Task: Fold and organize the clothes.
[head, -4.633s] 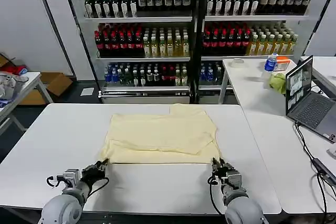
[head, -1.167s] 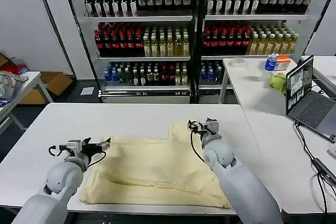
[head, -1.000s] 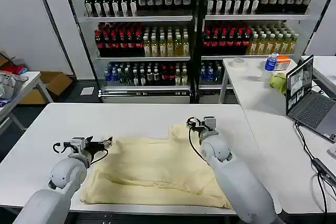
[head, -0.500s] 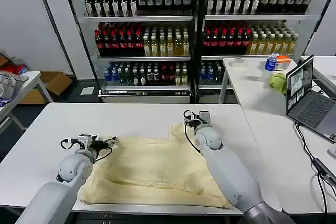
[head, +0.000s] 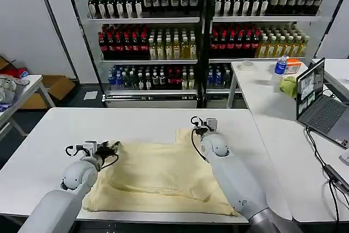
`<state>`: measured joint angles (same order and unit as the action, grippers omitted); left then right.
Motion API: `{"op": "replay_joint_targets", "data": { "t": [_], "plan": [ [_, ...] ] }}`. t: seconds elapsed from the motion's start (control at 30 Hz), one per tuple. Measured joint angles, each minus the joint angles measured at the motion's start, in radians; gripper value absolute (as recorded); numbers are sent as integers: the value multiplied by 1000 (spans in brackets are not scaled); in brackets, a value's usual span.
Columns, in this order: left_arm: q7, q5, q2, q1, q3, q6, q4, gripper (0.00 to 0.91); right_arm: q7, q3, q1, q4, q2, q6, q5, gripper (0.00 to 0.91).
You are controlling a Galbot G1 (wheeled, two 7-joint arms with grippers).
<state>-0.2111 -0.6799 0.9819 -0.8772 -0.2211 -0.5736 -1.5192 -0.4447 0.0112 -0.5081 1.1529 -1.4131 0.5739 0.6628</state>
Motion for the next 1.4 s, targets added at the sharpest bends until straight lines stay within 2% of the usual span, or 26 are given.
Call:
{"op": "replay_joint_targets", "data": {
  "t": [0.33, 0.57, 1.03, 1.4],
  "plan": [
    [15, -1, -1, -25, -30, -1, -20, 10, 30, 0, -46, 77, 5, -18, -60, 0],
    [26, -10, -17, -43, -53, -5, -50, 10, 45, 14, -92, 176, 28, -60, -96, 0],
    [38, -38, -47, -117, -122, -5, -180, 10, 60, 58, -215, 435, 120, -115, -103, 0],
    [63, -37, -63, -243, -203, -5, -319, 10, 79, 112, -368, 647, 211, -124, -98, 0]
  ]
}}
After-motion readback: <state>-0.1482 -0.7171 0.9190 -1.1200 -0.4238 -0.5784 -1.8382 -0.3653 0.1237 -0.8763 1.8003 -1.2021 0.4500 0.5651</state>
